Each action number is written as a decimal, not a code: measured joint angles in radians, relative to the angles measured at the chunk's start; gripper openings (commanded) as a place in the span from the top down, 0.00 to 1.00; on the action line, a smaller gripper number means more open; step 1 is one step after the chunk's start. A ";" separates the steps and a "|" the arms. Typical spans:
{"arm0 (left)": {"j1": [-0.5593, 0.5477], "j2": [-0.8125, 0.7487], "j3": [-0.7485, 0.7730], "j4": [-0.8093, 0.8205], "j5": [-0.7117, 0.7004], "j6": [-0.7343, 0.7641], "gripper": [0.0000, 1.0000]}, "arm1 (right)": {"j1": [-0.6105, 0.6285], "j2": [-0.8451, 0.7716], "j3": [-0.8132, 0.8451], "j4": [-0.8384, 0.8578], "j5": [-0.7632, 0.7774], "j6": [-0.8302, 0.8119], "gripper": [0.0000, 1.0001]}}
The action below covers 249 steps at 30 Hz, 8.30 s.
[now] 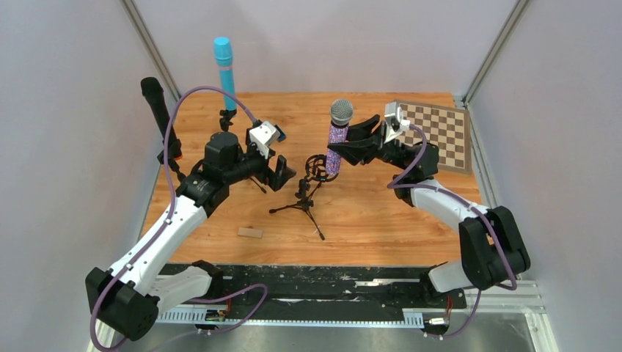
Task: Attach the microphones to the stand
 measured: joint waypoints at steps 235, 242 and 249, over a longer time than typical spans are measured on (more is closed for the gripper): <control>-0.167 0.211 -0.043 0.128 0.152 0.212 1.00 | 0.127 -0.547 -0.632 -0.394 0.354 -0.238 0.04; -0.167 0.175 -0.045 0.134 0.132 0.188 1.00 | 0.127 -0.512 -0.633 -0.394 0.348 -0.243 0.04; -0.167 0.140 -0.045 0.157 0.121 0.153 1.00 | 0.127 -0.483 -0.637 -0.394 0.338 -0.249 0.04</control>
